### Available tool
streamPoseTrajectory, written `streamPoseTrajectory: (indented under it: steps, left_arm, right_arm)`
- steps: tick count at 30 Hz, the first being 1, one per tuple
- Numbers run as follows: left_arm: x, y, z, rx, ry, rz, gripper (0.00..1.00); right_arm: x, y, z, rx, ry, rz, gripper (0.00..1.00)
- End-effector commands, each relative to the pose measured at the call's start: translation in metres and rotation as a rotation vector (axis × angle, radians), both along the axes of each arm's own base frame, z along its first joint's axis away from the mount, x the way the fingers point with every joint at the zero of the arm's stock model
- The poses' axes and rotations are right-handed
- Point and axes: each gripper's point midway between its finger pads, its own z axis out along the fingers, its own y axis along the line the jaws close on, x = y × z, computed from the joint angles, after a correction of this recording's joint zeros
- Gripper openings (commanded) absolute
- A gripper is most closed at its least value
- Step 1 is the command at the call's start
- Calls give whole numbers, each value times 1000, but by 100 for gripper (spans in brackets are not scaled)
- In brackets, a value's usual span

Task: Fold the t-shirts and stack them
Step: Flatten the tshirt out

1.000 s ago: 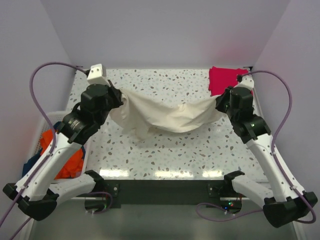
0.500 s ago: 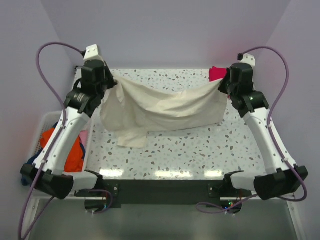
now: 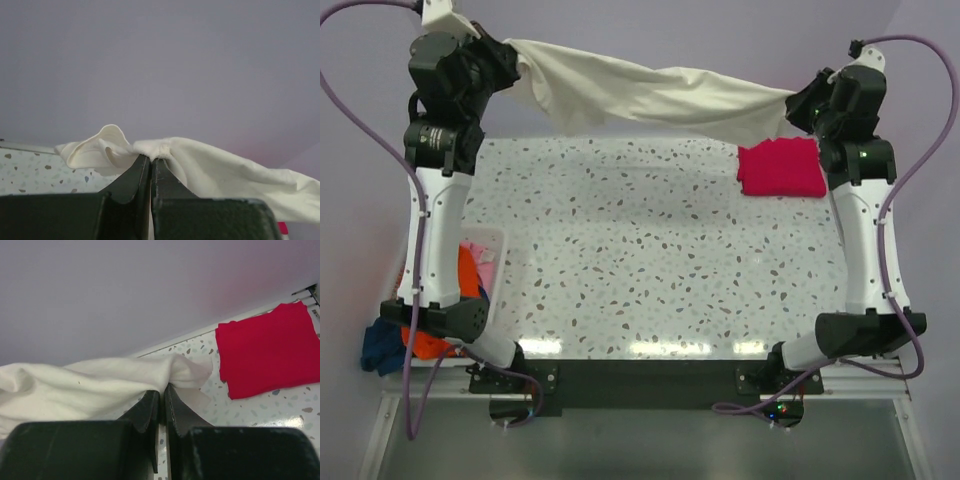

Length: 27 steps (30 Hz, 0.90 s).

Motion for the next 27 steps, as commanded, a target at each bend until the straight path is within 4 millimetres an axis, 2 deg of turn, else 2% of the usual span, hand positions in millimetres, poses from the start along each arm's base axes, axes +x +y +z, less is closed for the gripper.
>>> streamPoseTrajectory:
  steps: [1, 2, 3, 4, 5, 6, 7, 9, 10, 12, 13, 15, 16, 17, 18, 19, 20, 21, 22, 23, 24, 26, 27]
  left_arm:
    - [-17, 10, -24, 28, 42, 1, 0]
    - [-30, 13, -22, 20, 26, 8, 0]
    - [-32, 15, -37, 16, 57, 12, 0]
    - [-29, 13, -76, 19, 142, 5, 0]
    - [-37, 12, -85, 7, 153, -5, 0]
    - [-37, 11, -105, -2, 191, -7, 0]
    - [-35, 10, -156, -5, 294, -9, 9]
    - [-35, 2, -195, -42, 362, -53, 33]
    - [-37, 0, -231, -51, 441, -68, 50]
    - [-42, -7, -255, -91, 490, -93, 63]
    - [-50, -10, -281, -108, 537, -107, 69]
    - [-60, -6, -289, -118, 541, -82, 70]
    - [-70, -4, -311, -129, 589, -65, 71]
    - [-78, -1, -314, -132, 588, -43, 71]
    - [-85, 1, -323, -142, 608, -28, 71]
    - [-97, 2, -346, -150, 660, -18, 71]
    - [-105, 4, -348, -156, 660, -6, 71]
    - [-111, 8, -357, -154, 682, 19, 71]
    - [-123, 11, -375, -164, 728, 46, 71]
    - [-132, 11, -378, -173, 735, 50, 70]
    - [-144, 18, -396, -166, 773, 89, 70]
    - [-158, 18, -405, -198, 786, 116, 68]
    - [-169, 18, -420, -206, 819, 124, 67]
  right_arm:
    - [-11, 7, -20, 13, 53, 50, 0]
    - [-13, 8, -33, 9, 82, 57, 0]
    - [-15, 9, -47, 5, 113, 66, 0]
    - [-16, 8, -80, 0, 184, 66, 0]
    - [-18, 6, -96, -17, 217, 67, 0]
    - [-17, 3, -114, -23, 256, 57, 2]
    - [-17, 1, -143, -29, 320, 53, 13]
    - [-11, -1, -186, -37, 431, 60, 29]
    - [-10, 1, -201, -31, 466, 75, 44]
    - [-10, 2, -223, -25, 511, 79, 55]
    - [-13, 5, -235, -9, 523, 93, 62]
    - [-25, 5, -250, 5, 532, 79, 68]
    - [-25, 5, -253, 8, 517, 77, 71]
    - [-30, 4, -258, 12, 522, 65, 72]
    - [-42, 4, -271, 16, 550, 63, 72]
    - [-44, 4, -275, 25, 542, 58, 72]
    - [-48, 5, -280, 41, 543, 52, 72]
    - [-61, 7, -298, 52, 575, 52, 72]
    - [-63, 8, -297, 60, 551, 52, 72]
    - [-68, 7, -303, 68, 558, 41, 72]
    - [-77, 7, -317, 69, 587, 34, 72]
    - [-84, 4, -323, 77, 589, 11, 71]
    - [-91, 2, -334, 75, 610, 0, 70]
